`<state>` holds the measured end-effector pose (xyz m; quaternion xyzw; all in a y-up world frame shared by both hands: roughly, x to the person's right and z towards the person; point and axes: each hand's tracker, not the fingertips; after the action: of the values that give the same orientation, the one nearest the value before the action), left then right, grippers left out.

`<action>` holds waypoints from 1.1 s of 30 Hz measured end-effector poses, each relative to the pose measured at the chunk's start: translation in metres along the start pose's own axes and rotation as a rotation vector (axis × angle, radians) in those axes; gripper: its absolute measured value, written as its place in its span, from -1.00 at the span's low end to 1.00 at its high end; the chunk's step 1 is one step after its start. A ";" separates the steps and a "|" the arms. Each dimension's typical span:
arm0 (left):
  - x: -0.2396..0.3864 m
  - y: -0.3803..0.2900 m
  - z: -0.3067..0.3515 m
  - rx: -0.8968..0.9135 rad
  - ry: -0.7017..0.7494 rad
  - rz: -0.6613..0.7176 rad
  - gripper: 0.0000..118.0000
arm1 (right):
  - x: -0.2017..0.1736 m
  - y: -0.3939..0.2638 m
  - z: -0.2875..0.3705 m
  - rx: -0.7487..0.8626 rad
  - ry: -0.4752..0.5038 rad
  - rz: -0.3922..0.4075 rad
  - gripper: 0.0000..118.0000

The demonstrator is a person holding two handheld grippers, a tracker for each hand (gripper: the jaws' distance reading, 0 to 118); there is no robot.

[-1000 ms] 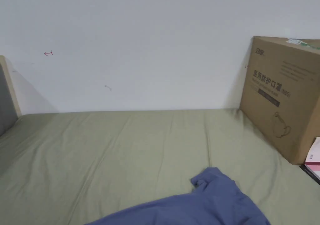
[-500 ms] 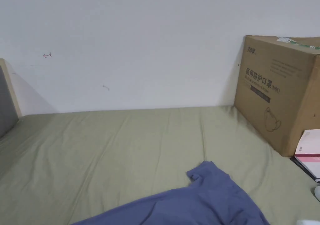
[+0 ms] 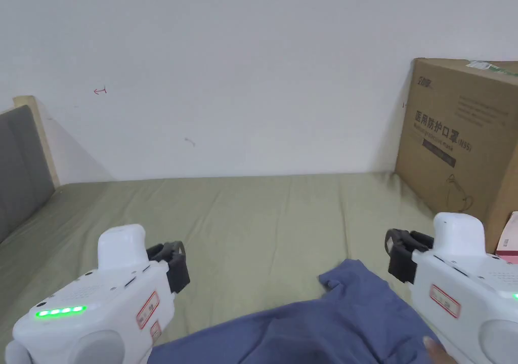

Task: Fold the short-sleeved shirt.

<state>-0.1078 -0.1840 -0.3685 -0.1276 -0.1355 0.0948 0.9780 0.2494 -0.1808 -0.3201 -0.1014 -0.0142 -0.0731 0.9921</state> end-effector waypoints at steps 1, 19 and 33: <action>0.001 0.002 -0.001 0.016 -0.009 0.004 -1.00 | -0.001 0.000 -0.003 0.006 0.027 -0.018 -1.00; -0.165 -0.055 -0.188 -0.816 0.216 0.173 -0.04 | 0.042 -0.029 -0.079 -0.264 0.107 -0.121 -1.00; -0.149 -0.174 -0.212 -0.864 0.240 -0.067 0.86 | 0.073 -0.080 -0.129 -0.431 0.066 -0.166 -1.00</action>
<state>-0.1606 -0.4293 -0.5540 -0.5300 -0.0523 -0.0179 0.8462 0.3112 -0.2954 -0.4276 -0.3070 0.0257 -0.1592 0.9380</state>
